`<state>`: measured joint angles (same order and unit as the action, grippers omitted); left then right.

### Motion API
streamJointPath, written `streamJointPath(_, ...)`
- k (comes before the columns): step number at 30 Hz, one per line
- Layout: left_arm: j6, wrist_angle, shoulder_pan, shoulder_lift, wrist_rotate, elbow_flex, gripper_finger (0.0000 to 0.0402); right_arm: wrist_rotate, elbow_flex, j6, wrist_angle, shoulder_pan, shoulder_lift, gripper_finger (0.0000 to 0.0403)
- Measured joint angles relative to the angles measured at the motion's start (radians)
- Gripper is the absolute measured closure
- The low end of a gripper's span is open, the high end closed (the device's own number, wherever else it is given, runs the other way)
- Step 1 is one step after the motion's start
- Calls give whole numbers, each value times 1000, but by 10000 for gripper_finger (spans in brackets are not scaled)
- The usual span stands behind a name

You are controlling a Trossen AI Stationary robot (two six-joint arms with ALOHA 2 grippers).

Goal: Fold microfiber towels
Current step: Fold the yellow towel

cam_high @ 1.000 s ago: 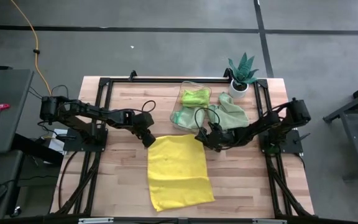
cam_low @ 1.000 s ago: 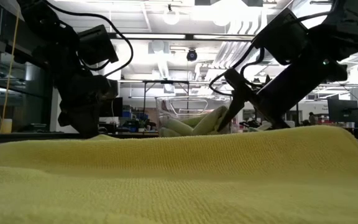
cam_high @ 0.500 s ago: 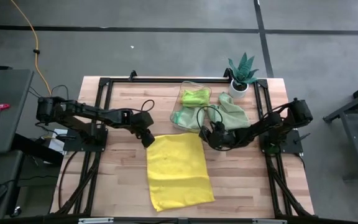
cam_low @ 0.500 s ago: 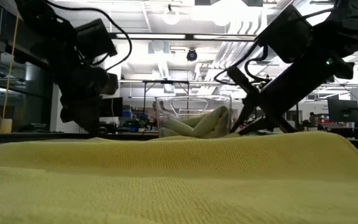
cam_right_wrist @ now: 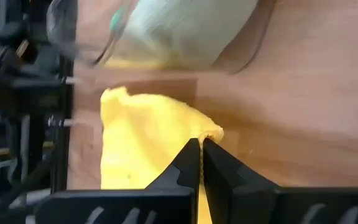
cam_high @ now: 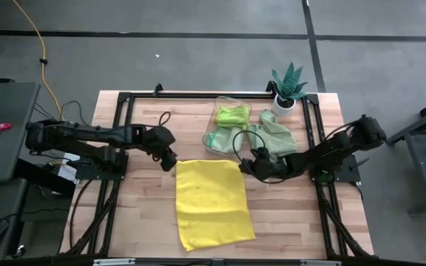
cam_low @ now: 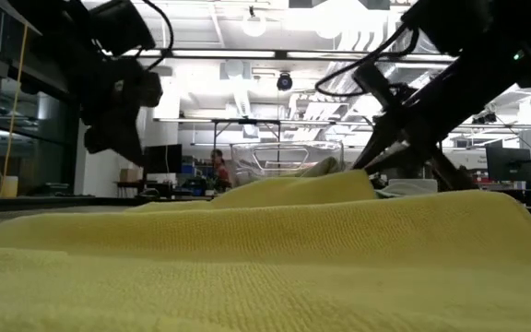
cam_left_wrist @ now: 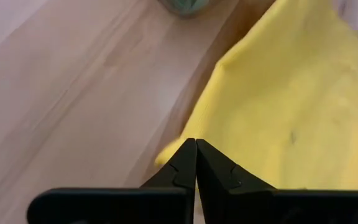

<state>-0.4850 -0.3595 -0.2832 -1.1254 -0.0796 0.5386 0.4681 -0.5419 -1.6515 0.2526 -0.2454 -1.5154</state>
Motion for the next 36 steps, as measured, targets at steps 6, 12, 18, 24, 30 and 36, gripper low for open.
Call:
streamJointPath(6,19,-68,26,-33,16,0,367,-80,0,122,-2,-20,24,402)
streamJointPath(12,-60,79,22,-171,-14,0,310,-127,0,142,-3,-19,24,402)
streamJointPath(18,-92,161,11,-304,-25,0,268,-131,0,153,-2,-19,24,403)
streamJointPath(24,-103,179,10,-365,-61,6,262,-136,-1,169,-1,-19,24,403)
streamJointPath(30,-91,154,12,-347,-55,2,341,-144,-1,190,-1,-19,24,403)
streamJointPath(36,-88,92,16,-283,-67,3,398,-153,-1,234,-3,-19,32,403)
